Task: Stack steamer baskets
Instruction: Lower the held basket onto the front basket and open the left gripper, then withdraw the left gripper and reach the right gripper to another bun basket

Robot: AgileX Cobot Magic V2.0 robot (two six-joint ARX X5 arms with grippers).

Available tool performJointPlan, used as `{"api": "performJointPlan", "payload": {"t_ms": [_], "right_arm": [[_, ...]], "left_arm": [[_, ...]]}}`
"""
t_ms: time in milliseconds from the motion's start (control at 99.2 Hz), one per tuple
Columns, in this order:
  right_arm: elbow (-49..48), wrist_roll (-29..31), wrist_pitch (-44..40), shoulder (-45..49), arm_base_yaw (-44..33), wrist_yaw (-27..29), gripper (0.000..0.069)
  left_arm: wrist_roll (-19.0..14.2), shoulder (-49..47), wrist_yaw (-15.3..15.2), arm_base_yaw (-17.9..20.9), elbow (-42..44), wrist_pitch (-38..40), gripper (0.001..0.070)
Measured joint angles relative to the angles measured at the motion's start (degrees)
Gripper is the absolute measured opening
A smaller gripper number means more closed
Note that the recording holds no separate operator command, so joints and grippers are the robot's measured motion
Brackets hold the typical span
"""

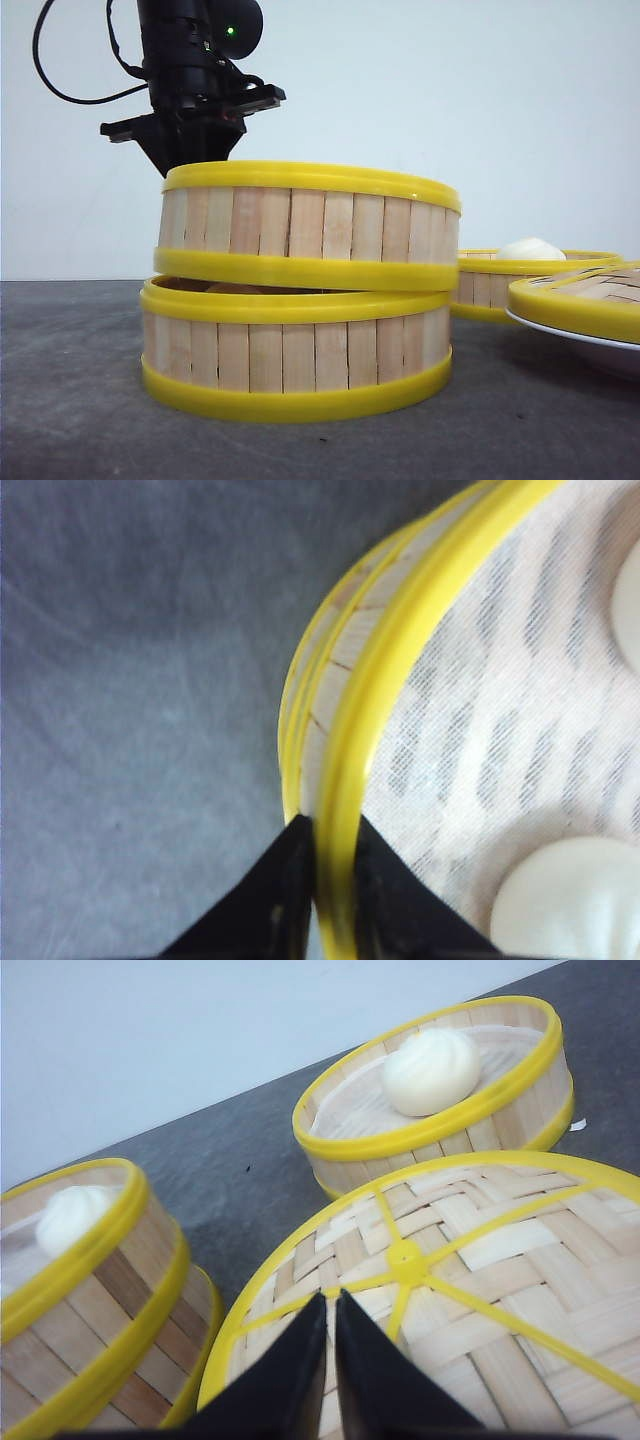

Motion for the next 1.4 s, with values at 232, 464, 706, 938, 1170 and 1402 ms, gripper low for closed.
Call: {"api": "performJointPlan", "payload": {"t_ms": [232, 464, 706, 938, 1170, 1402], "right_arm": [[0.00, 0.00, 0.00, 0.00, -0.02, 0.00, 0.0011], [0.00, 0.00, 0.00, 0.00, -0.02, -0.02, 0.0011], [0.00, 0.00, 0.00, 0.00, 0.00, -0.02, 0.0011], [0.00, 0.00, 0.00, 0.00, 0.00, -0.02, 0.0011], [0.00, 0.00, 0.02, 0.00, -0.02, 0.00, 0.0011], [0.00, 0.00, 2.43, 0.00, -0.02, -0.02, 0.0011]], "left_arm": [[0.00, 0.00, -0.44, 0.11, 0.00, -2.36, 0.0029], [-0.22, 0.00, -0.46, 0.11, 0.00, -1.77, 0.0028], [-0.90, 0.00, -0.50, 0.11, 0.00, -1.31, 0.0029], [-1.25, -0.17, -0.63, 0.35, 0.00, -0.79, 0.0266], [-2.32, -0.20, -2.03, 0.46, 0.02, -0.22, 0.0409], [-2.40, -3.91, -4.11, 0.46, 2.86, 8.04, 0.0627]]}}
